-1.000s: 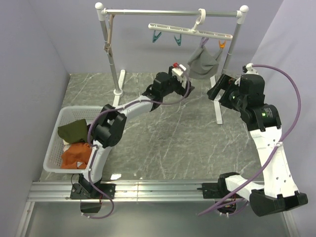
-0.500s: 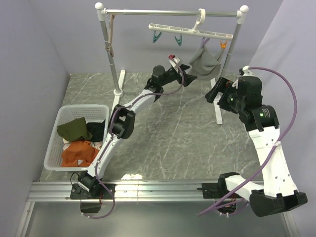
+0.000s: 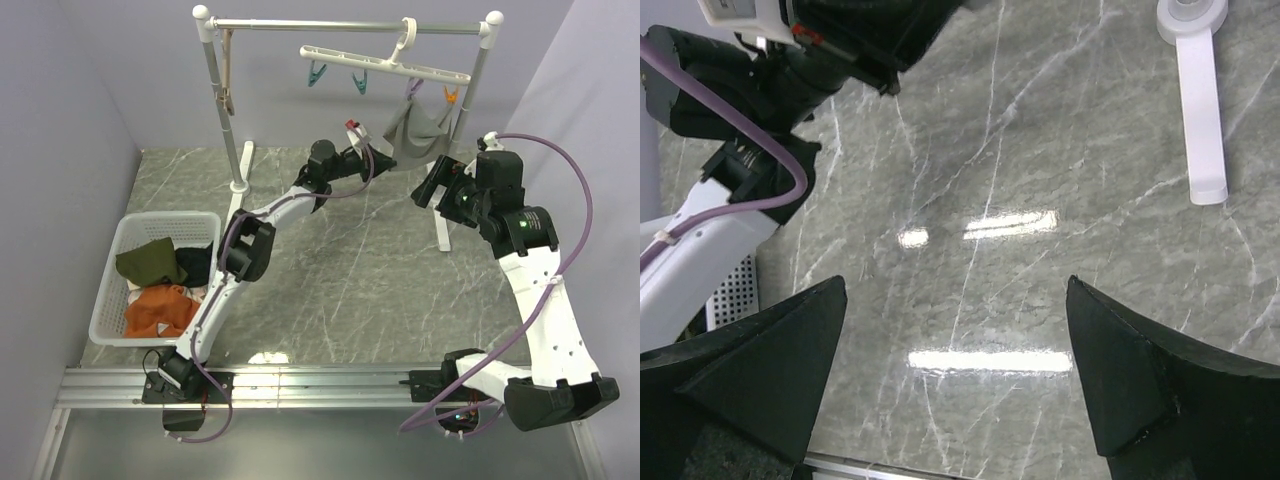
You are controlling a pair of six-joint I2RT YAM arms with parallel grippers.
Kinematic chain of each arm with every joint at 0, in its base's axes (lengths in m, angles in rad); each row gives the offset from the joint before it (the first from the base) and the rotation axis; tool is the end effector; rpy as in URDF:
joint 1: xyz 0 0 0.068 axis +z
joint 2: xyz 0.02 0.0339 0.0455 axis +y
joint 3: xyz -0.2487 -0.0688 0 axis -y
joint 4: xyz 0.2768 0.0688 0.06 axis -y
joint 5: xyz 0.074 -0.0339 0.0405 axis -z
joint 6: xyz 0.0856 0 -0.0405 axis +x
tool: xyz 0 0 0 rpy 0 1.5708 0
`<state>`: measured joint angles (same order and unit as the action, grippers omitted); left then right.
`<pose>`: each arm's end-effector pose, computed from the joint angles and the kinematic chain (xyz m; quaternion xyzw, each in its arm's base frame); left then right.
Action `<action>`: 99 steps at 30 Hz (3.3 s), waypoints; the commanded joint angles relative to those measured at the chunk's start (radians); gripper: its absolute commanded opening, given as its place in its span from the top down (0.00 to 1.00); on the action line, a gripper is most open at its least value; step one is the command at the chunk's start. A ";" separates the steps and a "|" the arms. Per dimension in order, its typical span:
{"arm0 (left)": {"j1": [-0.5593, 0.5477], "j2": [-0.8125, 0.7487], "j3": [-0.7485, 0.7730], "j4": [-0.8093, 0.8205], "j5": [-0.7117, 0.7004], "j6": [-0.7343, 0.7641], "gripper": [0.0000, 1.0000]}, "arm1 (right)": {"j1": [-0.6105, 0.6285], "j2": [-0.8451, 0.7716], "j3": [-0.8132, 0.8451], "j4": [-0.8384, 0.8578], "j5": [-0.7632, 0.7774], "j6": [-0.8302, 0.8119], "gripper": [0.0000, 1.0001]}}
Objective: Remove the underwear clipped to the hanger
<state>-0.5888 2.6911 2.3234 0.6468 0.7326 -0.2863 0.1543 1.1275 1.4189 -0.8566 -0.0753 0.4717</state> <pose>0.5138 -0.4120 0.2162 0.3674 0.5124 -0.5112 0.5840 0.2913 0.0518 0.3898 0.1205 0.8675 0.1797 0.4480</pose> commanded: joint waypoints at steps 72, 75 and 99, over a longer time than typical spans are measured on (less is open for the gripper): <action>-0.365 -1.125 -0.808 -0.527 -0.242 0.561 1.00 | 0.137 0.609 0.876 0.065 0.238 0.080 0.44; -0.367 -1.126 -0.808 -0.527 -0.248 0.564 1.00 | 0.136 0.624 0.891 0.064 0.221 0.096 0.61; -0.365 -1.136 -0.808 -0.570 -0.334 0.610 1.00 | 0.105 0.445 0.785 0.004 0.115 -0.093 0.19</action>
<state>-0.9493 1.5700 1.4864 0.0814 0.4110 0.3035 0.2687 1.6516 2.2101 -0.8478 0.0742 0.4644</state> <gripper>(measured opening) 0.012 0.806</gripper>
